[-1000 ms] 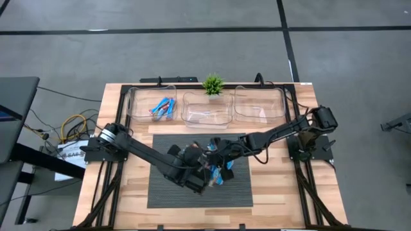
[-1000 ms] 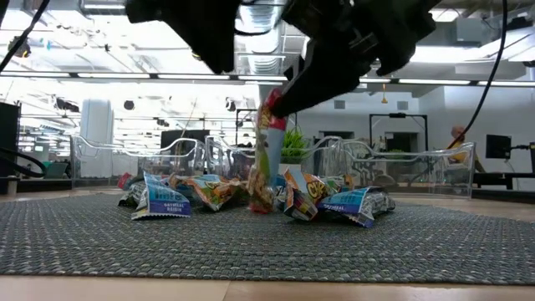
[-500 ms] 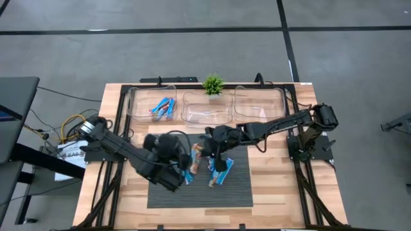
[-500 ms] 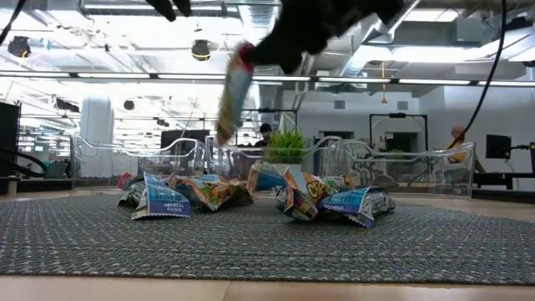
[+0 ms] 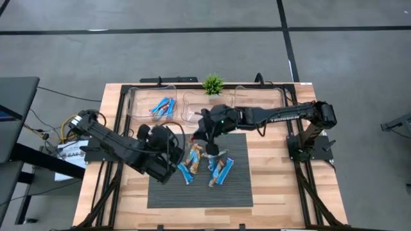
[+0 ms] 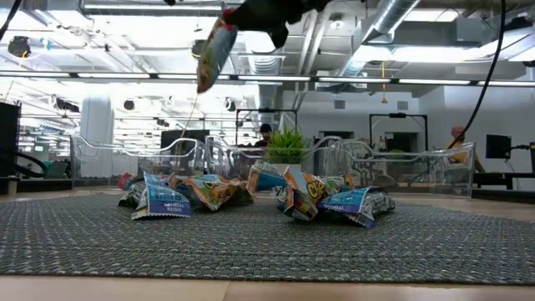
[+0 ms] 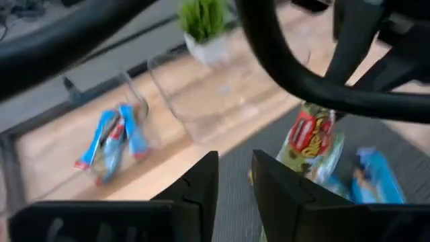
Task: Pick and place Granola Bars by type
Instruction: Put the red granola bar into the top left transparent bin
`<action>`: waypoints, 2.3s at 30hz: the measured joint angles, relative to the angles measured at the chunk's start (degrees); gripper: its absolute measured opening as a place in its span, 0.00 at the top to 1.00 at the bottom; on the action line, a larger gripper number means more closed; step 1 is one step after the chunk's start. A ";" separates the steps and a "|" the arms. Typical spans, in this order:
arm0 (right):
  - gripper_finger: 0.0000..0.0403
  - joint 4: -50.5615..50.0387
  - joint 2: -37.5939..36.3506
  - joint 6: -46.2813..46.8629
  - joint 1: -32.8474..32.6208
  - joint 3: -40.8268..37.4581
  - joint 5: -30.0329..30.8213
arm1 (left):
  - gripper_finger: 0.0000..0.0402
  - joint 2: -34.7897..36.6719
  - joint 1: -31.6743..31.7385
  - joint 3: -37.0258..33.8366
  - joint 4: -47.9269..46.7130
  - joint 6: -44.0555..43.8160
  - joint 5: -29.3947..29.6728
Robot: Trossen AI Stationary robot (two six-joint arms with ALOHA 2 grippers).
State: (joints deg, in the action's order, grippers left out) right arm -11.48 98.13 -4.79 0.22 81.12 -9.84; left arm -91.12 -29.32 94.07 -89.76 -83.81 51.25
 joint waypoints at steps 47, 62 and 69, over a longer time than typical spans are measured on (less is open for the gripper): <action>0.99 -5.68 13.95 9.37 7.30 21.75 -0.99 | 0.83 54.30 38.69 -52.16 60.34 57.40 -45.22; 0.99 -6.90 17.53 9.48 9.36 27.67 -2.20 | 0.67 51.55 46.98 -52.14 60.66 59.89 -52.05; 0.99 -6.93 17.53 9.78 10.26 27.67 -2.17 | 0.51 50.25 47.76 -52.14 63.51 62.06 -53.86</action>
State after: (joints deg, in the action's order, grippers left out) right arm -18.41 115.66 4.99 10.48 108.79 -12.01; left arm -40.87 18.44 41.93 -26.24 -21.75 -2.60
